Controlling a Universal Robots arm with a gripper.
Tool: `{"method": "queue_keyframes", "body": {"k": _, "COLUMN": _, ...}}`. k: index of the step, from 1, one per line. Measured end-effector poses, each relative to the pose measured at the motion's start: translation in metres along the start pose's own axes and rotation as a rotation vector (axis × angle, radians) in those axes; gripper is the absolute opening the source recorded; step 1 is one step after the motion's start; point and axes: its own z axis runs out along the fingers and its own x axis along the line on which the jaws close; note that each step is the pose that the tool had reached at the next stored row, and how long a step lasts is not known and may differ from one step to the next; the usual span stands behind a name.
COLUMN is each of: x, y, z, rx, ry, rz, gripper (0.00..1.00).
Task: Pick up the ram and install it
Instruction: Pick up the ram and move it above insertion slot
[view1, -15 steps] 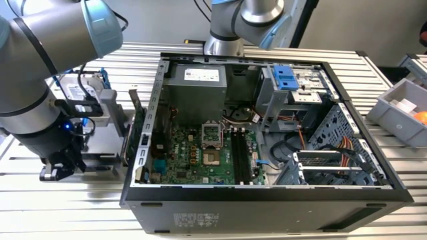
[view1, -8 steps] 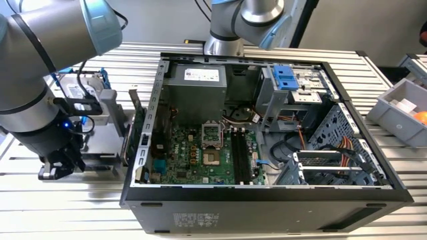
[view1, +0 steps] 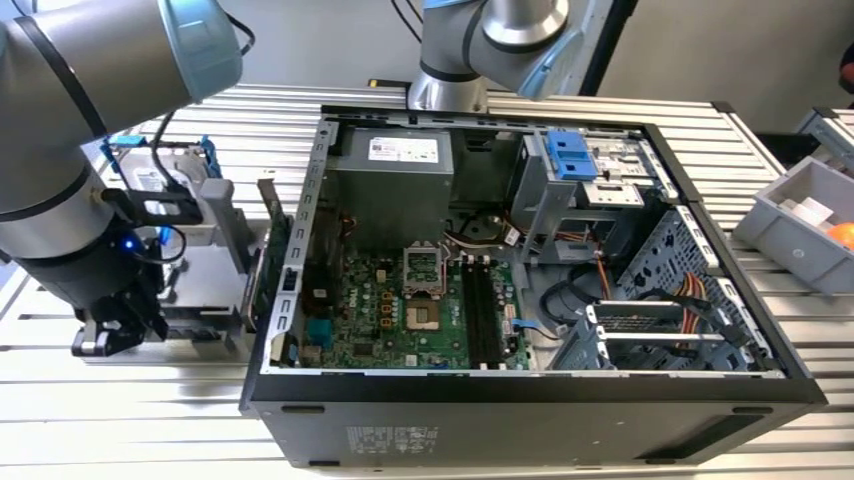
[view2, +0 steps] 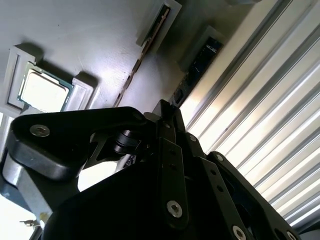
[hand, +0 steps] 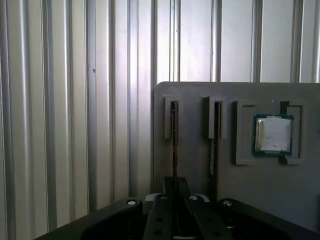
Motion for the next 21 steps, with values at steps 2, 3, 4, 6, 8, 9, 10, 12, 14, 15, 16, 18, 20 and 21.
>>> {"method": "queue_keyframes", "body": {"k": 2, "x": 0.0000, "y": 0.0000, "z": -0.0023, "rx": 0.0000, "ry": 0.0000, "rz": 0.000, "gripper": 0.00}}
{"method": "queue_keyframes", "body": {"k": 3, "x": -0.0001, "y": 0.0000, "z": -0.0036, "rx": -0.0001, "ry": 0.0001, "rz": 0.000, "gripper": 0.00}}
{"method": "queue_keyframes", "body": {"k": 4, "x": -0.0001, "y": 0.0000, "z": -0.0049, "rx": -0.0001, "ry": 0.0000, "rz": 0.000, "gripper": 0.00}}
{"method": "queue_keyframes", "body": {"k": 6, "x": -0.0002, "y": 0.0001, "z": -0.0075, "rx": 0.0000, "ry": 0.0000, "rz": 0.000, "gripper": 0.00}}
{"method": "queue_keyframes", "body": {"k": 8, "x": -0.0002, "y": 0.0001, "z": -0.0101, "rx": -0.0001, "ry": 0.0002, "rz": 0.000, "gripper": 0.00}}
{"method": "queue_keyframes", "body": {"k": 9, "x": -0.0003, "y": 0.0001, "z": -0.0113, "rx": 0.0000, "ry": 0.0002, "rz": 0.000, "gripper": 0.00}}
{"method": "queue_keyframes", "body": {"k": 10, "x": -0.0003, "y": 0.0001, "z": -0.0126, "rx": 0.0000, "ry": 0.0003, "rz": 0.000, "gripper": 0.00}}
{"method": "queue_keyframes", "body": {"k": 12, "x": -0.0003, "y": 0.0001, "z": -0.0155, "rx": 0.0000, "ry": 0.0005, "rz": 0.000, "gripper": 0.00}}
{"method": "queue_keyframes", "body": {"k": 14, "x": -0.0004, "y": 0.0001, "z": -0.0185, "rx": -0.0001, "ry": 0.0007, "rz": 0.000, "gripper": 0.00}}
{"method": "queue_keyframes", "body": {"k": 15, "x": -0.0004, "y": 0.0001, "z": -0.0200, "rx": 0.0000, "ry": 0.0009, "rz": 0.000, "gripper": 0.00}}
{"method": "queue_keyframes", "body": {"k": 16, "x": -0.0005, "y": 0.0001, "z": -0.0213, "rx": 0.0000, "ry": 0.0010, "rz": 0.000, "gripper": 0.00}}
{"method": "queue_keyframes", "body": {"k": 18, "x": -0.0005, "y": 0.0002, "z": -0.0237, "rx": 0.0000, "ry": 0.0012, "rz": 0.000, "gripper": 0.00}}
{"method": "queue_keyframes", "body": {"k": 20, "x": -0.0006, "y": 0.0002, "z": -0.0259, "rx": 0.0000, "ry": 0.0015, "rz": 0.000, "gripper": 0.00}}
{"method": "queue_keyframes", "body": {"k": 21, "x": -0.0006, "y": 0.0002, "z": -0.0271, "rx": 0.0000, "ry": 0.0016, "rz": 0.000, "gripper": 0.00}}
